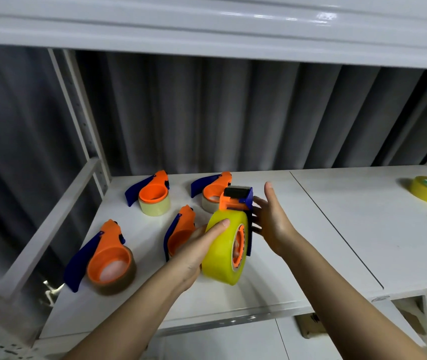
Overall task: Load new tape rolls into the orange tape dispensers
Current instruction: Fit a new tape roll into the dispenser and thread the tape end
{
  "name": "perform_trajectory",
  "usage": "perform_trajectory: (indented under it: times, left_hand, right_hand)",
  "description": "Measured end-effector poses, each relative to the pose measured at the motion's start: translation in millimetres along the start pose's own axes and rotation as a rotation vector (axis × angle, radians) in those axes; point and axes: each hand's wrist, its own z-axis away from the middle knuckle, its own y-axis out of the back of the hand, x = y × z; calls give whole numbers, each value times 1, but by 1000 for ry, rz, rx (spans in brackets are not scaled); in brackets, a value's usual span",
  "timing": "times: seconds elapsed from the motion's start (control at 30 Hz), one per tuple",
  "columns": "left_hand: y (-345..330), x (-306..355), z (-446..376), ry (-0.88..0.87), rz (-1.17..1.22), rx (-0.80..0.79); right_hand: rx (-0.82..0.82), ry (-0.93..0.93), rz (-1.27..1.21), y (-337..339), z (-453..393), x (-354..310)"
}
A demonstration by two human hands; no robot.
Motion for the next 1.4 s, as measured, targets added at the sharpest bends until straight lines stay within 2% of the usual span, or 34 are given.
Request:
perform_trajectory:
  times: [0.13, 0.2, 0.23, 0.3, 0.37, 0.5, 0.63, 0.73, 0.97, 1.1, 1.4]
  left_hand:
    - [-5, 11, -2, 18, -40, -127]
    - [-8, 16, -6, -5, -143, -207]
    - [-11, 18, -10, -20, -254, -225]
    - [-21, 21, -17, -43, -499, -217]
    - [-33, 19, -27, -79, -702, -154]
    - [-56, 12, -35, -253, -1177, -7]
    - [-75, 6, -30, -403, -1431, 70]
    - [-81, -5, -31, -424, -1532, 110]
    - [-92, -31, -37, -298, -1739, 135]
    - [-98, -40, -42, -205, -1770, 117]
    - [-106, -49, -56, -149, -1820, 128]
  right_hand:
    - [302, 305, 84, 6, 7, 7]
    - [344, 406, 191, 11, 10, 6]
    - [315, 409, 260, 12, 12, 4]
    - [170, 321, 371, 13, 17, 0]
    - [49, 174, 377, 13, 20, -1]
    - [133, 60, 409, 18, 18, 4]
    - [135, -35, 247, 33, 18, 7]
    - [152, -55, 166, 41, 16, 16]
    - [68, -134, 249, 51, 4, 41]
    - [77, -147, 359, 54, -10, 53]
    - [69, -128, 488, 65, -33, 68]
